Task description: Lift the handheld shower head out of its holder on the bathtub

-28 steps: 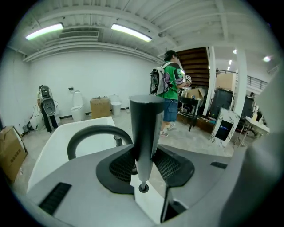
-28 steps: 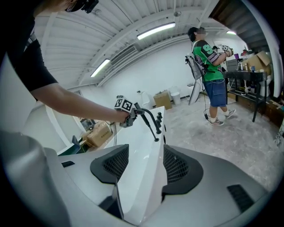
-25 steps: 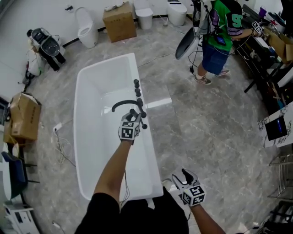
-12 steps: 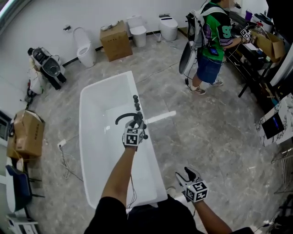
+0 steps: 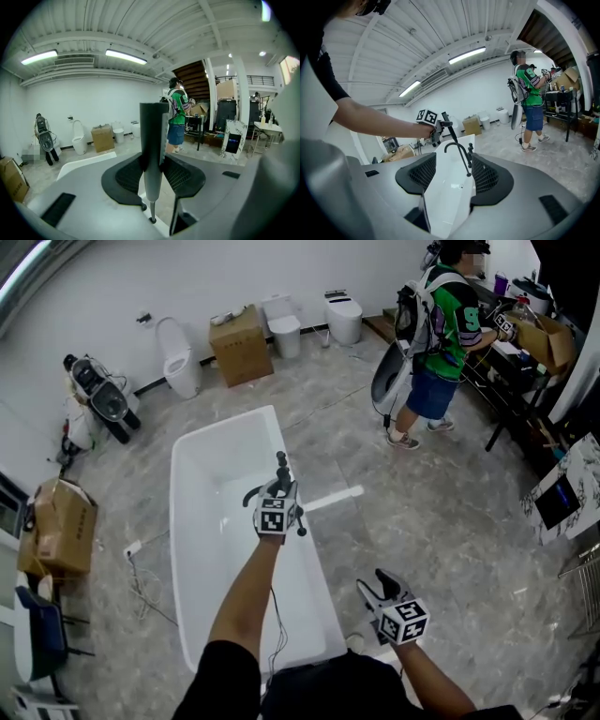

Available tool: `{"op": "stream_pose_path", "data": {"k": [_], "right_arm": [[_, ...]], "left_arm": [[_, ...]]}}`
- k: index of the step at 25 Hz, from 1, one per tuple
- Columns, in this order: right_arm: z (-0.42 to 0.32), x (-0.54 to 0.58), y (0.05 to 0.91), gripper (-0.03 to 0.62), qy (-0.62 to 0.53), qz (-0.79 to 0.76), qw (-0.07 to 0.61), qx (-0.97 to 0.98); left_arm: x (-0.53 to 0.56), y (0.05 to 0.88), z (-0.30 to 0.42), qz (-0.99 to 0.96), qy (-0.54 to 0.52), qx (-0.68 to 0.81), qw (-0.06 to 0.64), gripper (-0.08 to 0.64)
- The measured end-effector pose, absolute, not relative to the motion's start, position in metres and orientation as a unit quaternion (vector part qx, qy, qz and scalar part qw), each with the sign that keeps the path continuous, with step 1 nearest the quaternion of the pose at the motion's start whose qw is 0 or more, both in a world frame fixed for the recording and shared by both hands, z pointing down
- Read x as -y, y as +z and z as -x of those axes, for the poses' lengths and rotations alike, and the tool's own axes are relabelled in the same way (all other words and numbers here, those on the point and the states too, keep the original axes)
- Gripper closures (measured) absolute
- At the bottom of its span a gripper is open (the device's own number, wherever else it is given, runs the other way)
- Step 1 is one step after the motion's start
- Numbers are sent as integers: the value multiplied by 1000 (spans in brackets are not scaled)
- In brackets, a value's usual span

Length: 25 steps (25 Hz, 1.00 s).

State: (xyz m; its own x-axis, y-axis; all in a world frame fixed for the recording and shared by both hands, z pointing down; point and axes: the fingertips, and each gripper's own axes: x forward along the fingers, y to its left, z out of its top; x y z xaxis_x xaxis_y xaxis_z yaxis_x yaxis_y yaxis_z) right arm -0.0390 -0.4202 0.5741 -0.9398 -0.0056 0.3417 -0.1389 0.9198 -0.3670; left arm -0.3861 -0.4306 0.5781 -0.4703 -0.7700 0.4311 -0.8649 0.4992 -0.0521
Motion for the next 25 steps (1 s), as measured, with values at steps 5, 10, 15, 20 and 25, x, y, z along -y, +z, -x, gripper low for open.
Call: {"op": "stream_pose_path", "data": {"k": [5,10,15,20,25], "right_arm": [[43,419,551,403,180,-51,149,971],[47,422,535,417,165,-59,145,974],[59,418,515,488,172,-66,122,975],[77,410,489,555,156,-74,100,980],[84,397,478,591,136,-69,97,983]], "left_arm": [[422,542,401,-477,126,855,158,437],[421,505,413,-479,113,860,134,436],[421,471,424,-485,115,859,117,436],[414,437,436,-485,100,863,94,436],[410,416,440,-493,95,861,79,436]]}}
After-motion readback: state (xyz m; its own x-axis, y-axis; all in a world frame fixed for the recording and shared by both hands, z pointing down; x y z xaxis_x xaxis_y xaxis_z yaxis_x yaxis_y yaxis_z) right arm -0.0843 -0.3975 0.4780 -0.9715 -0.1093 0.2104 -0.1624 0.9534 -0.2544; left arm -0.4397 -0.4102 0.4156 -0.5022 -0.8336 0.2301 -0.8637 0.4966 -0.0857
